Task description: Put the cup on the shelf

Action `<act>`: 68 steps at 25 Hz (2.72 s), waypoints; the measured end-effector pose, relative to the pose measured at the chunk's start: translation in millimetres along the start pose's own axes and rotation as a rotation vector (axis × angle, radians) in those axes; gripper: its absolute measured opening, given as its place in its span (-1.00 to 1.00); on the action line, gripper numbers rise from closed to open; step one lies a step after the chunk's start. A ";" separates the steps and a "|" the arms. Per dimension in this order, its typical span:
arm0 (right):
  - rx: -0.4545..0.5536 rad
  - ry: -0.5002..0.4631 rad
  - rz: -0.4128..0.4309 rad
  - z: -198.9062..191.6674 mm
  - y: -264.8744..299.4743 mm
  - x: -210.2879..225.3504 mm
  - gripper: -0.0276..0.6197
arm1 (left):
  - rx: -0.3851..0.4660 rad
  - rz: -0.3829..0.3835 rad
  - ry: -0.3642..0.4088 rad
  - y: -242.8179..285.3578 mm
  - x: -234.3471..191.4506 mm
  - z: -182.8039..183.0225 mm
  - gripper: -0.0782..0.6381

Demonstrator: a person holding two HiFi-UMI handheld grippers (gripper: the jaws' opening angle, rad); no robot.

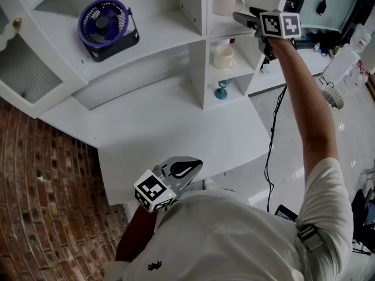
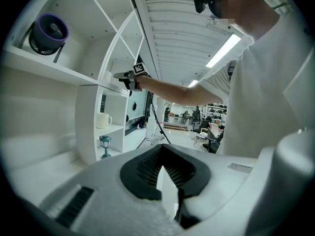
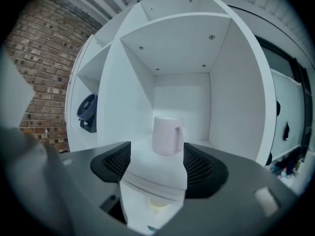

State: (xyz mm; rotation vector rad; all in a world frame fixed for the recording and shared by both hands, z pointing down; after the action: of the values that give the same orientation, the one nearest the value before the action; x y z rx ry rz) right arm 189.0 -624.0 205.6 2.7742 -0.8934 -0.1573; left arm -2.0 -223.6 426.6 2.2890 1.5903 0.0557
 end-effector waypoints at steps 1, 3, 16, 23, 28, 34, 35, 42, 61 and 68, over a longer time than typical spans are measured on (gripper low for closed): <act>0.000 0.000 -0.004 -1.5 -4.0 -3.2 0.15 | -0.001 -0.004 0.004 -2.6 2.3 -1.1 -0.77; -0.002 0.000 -0.017 -5.9 -11.8 -9.7 0.11 | -0.003 -0.012 0.012 -8.5 6.7 -4.1 -0.77; 0.006 0.008 -0.081 -46.1 -66.0 -67.2 -0.49 | -0.007 -0.081 0.036 -44.0 42.7 -26.6 -0.77; 0.005 0.021 -0.109 -68.4 -98.9 -98.0 -0.73 | -0.013 -0.119 0.041 -62.5 68.5 -41.3 -0.77; 0.012 0.028 -0.123 -91.7 -124.5 -127.6 -0.86 | -0.012 -0.133 0.040 -75.7 87.2 -51.7 -0.77; 0.010 0.067 -0.101 -132.0 -151.9 -175.3 -0.87 | -0.018 -0.148 0.037 -88.6 108.1 -67.2 -0.77; 0.006 0.071 -0.095 -139.9 -156.5 -184.7 -0.87 | -0.021 -0.150 0.036 -90.6 111.6 -70.0 -0.77; 0.008 0.119 -0.053 -194.2 -200.2 -255.0 -0.87 | -0.024 -0.171 0.031 -104.3 135.2 -84.8 -0.77; -0.042 0.122 0.095 -294.1 -282.4 -424.0 -0.88 | -0.001 -0.172 0.012 -129.5 166.6 -106.3 -0.77; -0.066 0.102 0.157 -315.6 -285.7 -461.5 -0.88 | 0.004 -0.156 0.011 -138.6 168.6 -111.4 -0.77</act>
State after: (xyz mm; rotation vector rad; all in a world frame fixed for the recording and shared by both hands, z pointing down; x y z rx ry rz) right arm 29.5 -71.5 457.7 2.6124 -1.0536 -0.0183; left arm -90.3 2.5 460.4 2.1626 1.7705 0.0259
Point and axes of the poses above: the fingertips, and each gripper's own axes: y forward along the fingers, x to its right, z out of its top, the point moved 2 cm from there along -y, backward along the fingers, and after that the axes turned 3 degrees about -x, right-handed, at the moved point
